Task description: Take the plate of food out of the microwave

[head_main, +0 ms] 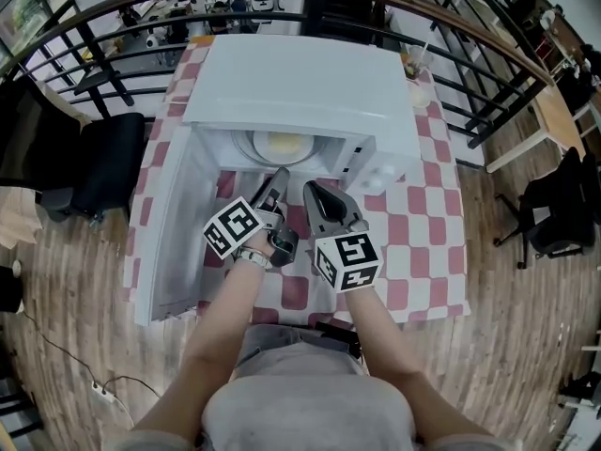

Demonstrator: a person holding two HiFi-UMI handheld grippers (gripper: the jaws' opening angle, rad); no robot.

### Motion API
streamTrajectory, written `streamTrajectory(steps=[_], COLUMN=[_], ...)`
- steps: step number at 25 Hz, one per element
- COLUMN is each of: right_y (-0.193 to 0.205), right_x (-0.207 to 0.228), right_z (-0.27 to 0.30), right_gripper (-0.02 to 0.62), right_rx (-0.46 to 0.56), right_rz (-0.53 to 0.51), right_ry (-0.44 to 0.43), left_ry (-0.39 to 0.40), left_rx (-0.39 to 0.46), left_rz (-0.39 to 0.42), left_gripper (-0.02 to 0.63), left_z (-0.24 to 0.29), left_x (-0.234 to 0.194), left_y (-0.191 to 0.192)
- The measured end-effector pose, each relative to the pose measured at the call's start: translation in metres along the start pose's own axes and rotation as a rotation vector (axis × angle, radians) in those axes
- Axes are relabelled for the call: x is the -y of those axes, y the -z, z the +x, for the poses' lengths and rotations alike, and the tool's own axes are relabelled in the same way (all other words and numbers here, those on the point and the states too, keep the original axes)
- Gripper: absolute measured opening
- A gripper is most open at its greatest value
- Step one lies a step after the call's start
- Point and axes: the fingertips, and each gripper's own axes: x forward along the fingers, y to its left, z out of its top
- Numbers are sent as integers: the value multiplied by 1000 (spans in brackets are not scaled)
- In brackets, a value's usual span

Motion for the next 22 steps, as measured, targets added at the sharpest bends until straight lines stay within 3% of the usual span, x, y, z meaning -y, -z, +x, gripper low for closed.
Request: streamTrajectory(steps=[9, 15, 22], right_y=[18, 25, 33], right_x=[14, 18, 26], right_z=[15, 24, 26], right_gripper=[28, 28, 28], right_rx=[-40, -54, -74], right_rz=[20, 37, 57], right_ry=[15, 17, 29], left_ry=[-104, -139, -246], left_rx=[11, 2, 15], left_rz=[-180, -228, -308], left_gripper=[256, 256, 258], left_z=[27, 39, 50], left_x=[-49, -69, -90], left_y=[1, 5, 6])
